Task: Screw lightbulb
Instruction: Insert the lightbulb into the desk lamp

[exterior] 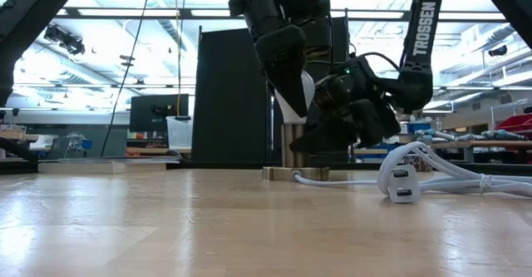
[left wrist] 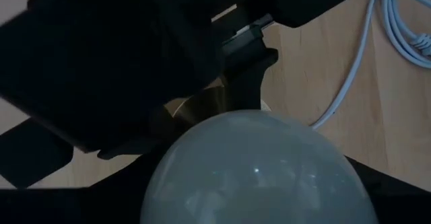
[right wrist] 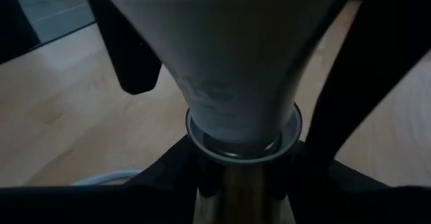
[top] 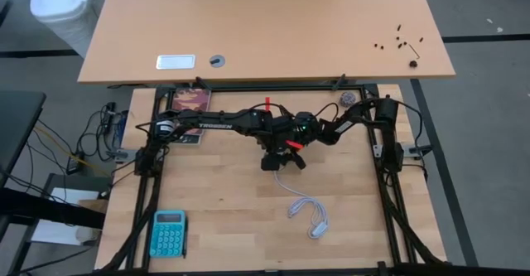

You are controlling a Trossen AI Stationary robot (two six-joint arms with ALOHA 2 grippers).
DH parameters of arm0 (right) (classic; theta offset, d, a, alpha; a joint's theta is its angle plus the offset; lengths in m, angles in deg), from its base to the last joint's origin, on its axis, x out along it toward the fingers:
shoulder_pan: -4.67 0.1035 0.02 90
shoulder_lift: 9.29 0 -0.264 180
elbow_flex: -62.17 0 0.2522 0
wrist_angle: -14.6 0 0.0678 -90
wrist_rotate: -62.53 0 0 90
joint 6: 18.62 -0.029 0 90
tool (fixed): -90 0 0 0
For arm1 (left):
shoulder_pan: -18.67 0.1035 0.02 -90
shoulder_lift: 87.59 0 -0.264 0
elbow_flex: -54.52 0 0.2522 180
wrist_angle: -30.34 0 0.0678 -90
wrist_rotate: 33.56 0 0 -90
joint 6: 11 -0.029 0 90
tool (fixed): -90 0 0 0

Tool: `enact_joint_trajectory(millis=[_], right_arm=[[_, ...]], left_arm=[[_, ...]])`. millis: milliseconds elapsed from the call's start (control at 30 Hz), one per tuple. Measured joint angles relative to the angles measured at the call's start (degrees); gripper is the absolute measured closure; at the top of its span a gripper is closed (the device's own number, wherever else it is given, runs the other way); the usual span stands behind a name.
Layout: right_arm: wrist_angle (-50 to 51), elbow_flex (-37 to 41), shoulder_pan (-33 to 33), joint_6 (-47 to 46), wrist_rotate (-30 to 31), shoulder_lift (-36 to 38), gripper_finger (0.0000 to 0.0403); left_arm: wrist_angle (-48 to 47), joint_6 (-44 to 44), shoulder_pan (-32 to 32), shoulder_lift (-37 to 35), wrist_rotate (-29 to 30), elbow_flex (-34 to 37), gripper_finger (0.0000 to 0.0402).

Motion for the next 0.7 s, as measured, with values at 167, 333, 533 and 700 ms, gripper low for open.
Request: enact_joint_trajectory(millis=[167, 333, 533, 700], right_arm=[[0.2, 0.0, 0.5, -3.3, 3.5, 0.1, 0.023], [-0.5, 0.7, 2.7, -6.5, 10.8, 0.6, 0.0217], [-0.3, 2.9, 6.1, -11.0, 20.0, 3.1, 0.0227], [-1.1, 6.5, 9.6, -14.8, 29.9, 6.0, 0.0222]], left_arm=[[-0.2, 0.1, 0.0, 0.0, 0.2, 0.0, 0.0142], [-0.8, -0.1, 0.0, -0.1, 1.0, 0.0, 0.0142], [-1.4, -0.1, 0.0, -0.1, 1.1, 0.0, 0.0142], [0.1, 0.1, 0.0, 0.0, 0.8, 0.0, 0.0142]])
